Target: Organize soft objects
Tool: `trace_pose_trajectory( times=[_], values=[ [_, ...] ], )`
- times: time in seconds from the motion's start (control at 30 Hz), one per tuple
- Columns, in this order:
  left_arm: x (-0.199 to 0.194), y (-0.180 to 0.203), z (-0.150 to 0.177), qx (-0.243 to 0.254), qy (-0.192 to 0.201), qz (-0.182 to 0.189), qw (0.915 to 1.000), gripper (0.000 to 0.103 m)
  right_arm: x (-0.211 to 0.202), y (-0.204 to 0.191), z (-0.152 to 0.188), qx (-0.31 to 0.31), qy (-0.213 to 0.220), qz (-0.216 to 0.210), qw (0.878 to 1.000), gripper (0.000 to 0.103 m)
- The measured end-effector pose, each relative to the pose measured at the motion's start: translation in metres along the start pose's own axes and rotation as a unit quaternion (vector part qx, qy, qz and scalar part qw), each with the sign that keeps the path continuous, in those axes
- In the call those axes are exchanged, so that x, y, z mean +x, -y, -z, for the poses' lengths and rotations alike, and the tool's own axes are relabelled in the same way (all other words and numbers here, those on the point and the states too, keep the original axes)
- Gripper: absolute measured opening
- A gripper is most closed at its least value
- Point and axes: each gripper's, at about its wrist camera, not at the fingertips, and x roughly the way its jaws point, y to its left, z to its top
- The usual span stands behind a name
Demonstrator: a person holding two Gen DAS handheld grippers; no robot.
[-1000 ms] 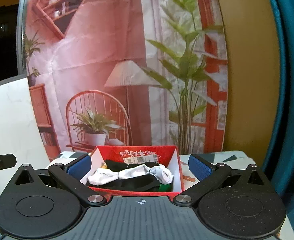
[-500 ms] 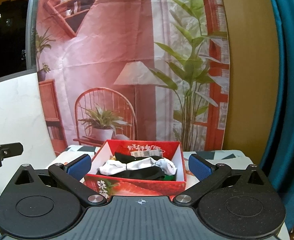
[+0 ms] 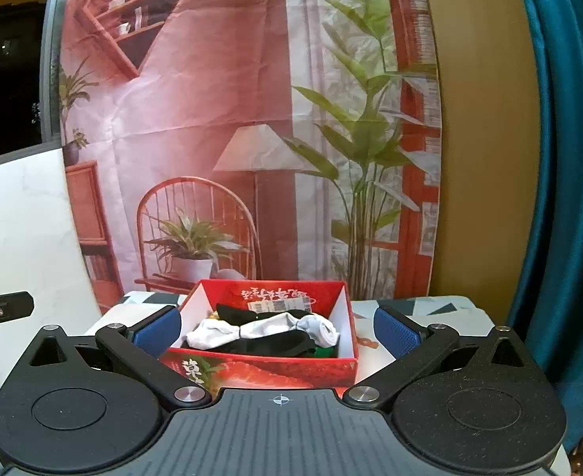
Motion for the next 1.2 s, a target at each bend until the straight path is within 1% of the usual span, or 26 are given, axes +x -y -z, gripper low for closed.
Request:
trace_pose_trajectory(
  times=[0.67, 1.2],
  values=[
    [0.0027, -0.0027, 0.0032, -0.001, -0.008, 0.004, 1.0, 0.103, 0.0025, 0.0011, 0.0039, 0.002, -0.009, 0.002, 1.0, 0.103],
    [0.0029, -0.0029, 0.005, 0.0, -0.008, 0.005, 1.0, 0.103, 0.003, 0.0037, 0.0041, 0.003, -0.01, 0.005, 1.0, 0.103]
  ],
)
